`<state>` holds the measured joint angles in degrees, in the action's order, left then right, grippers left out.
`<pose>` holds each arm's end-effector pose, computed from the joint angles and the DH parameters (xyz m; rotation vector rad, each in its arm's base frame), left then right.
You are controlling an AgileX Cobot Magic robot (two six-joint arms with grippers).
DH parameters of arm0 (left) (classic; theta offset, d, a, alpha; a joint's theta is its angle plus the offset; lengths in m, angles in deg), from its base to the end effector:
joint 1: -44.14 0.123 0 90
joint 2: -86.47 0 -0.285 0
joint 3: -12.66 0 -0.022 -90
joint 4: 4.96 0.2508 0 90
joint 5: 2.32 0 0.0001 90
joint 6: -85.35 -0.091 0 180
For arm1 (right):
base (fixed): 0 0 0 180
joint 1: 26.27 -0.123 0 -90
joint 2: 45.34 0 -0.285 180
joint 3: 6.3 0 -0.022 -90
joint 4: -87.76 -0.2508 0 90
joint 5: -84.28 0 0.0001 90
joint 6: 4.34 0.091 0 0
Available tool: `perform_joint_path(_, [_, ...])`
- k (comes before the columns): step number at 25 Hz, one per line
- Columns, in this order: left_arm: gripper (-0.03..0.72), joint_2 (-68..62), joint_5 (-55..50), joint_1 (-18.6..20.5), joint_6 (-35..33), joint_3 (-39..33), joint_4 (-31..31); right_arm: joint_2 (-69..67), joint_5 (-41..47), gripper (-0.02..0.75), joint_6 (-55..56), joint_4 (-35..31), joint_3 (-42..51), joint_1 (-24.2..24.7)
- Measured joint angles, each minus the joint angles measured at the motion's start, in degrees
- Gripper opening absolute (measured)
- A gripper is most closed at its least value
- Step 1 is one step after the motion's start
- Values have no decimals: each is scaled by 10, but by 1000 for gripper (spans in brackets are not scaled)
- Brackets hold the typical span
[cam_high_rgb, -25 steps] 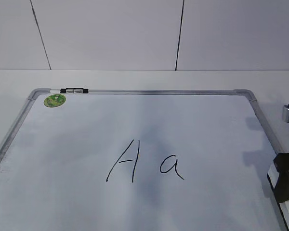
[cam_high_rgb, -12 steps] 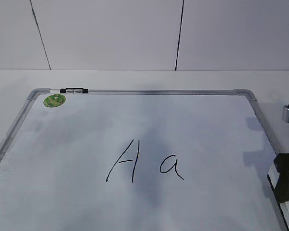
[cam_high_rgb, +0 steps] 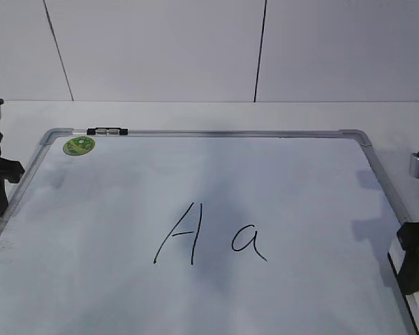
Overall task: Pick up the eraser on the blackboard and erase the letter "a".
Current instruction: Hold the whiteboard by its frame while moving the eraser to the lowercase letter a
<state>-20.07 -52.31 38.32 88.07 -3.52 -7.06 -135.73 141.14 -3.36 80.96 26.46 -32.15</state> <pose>0.3136 -0.0345 0.1889 0.0488 3.0160 -0.0588 0.2220 0.0319 0.1987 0.0322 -3.1315 -0.1554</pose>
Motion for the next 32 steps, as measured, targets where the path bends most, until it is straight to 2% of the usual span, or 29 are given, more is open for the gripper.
perform_joint_path(7, [277,-45,30,1,0,0,21,0,2,537,0,0,0,0])
perform_joint_path(17, [277,-57,47,30,5,0,17,0,6,537,0,0,0,0])
perform_joint_path(32, [264,-72,44,32,5,8,7,0,9,537,0,0,0,0])
